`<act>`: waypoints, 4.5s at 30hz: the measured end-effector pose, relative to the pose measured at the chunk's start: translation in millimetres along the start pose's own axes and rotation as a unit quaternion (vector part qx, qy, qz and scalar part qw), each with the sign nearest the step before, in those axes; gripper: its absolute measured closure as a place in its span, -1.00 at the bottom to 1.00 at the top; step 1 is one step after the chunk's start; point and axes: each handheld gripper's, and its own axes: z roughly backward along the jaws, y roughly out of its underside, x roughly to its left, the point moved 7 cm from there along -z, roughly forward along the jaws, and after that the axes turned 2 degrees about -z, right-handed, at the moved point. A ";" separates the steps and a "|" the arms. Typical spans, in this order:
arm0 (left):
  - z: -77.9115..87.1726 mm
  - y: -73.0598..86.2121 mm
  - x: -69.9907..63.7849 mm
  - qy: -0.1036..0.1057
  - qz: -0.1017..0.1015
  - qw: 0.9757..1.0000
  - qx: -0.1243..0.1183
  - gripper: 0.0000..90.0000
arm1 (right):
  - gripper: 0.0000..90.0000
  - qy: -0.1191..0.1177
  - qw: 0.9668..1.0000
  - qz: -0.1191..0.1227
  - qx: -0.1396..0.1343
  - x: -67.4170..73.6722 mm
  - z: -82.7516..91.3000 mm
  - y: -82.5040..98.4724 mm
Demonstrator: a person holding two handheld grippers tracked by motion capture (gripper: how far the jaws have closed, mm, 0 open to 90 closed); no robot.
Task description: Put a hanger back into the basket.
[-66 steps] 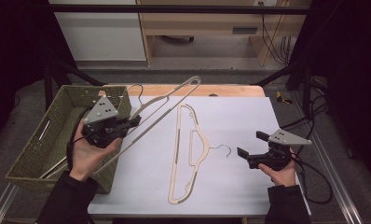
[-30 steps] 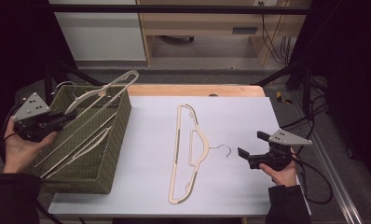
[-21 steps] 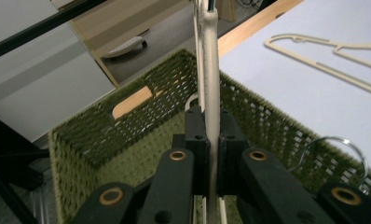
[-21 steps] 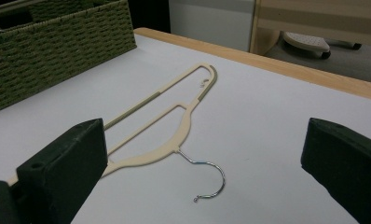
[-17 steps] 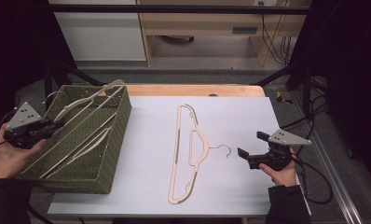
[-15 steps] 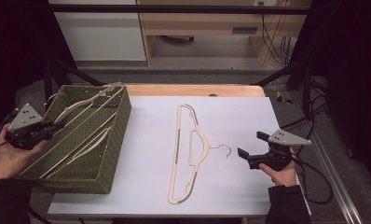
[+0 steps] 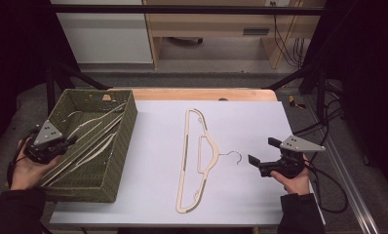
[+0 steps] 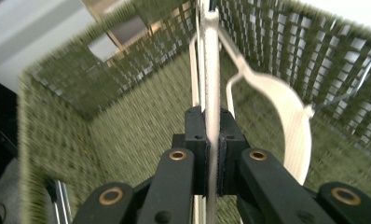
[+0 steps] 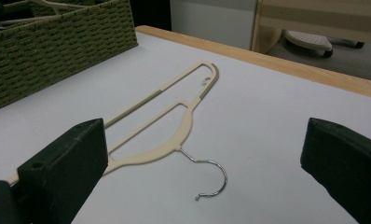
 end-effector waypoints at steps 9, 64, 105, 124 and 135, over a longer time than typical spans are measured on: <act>-19.9 17.9 -14.9 0.039 0.022 0.999 0.027 0.83 | -0.97 -0.003 1.000 0.003 0.005 0.7 -0.5 1.2; -6.7 -144.9 -198.3 0.135 0.117 0.965 -0.194 -0.75 | -0.90 -0.012 1.000 0.013 0.001 6.7 -10.2 4.1; -105.2 -128.9 -362.8 0.194 0.066 0.979 -0.014 0.52 | -0.89 -0.015 1.000 0.018 0.016 11.0 -15.8 9.3; -89.9 -109.6 -343.5 0.202 0.048 0.978 0.022 0.72 | -0.81 -0.031 0.998 0.025 0.039 18.9 -36.2 19.1; -82.9 -94.1 -322.8 0.227 0.024 0.973 0.032 0.75 | -0.34 -0.050 0.992 0.051 0.100 35.2 -72.3 52.7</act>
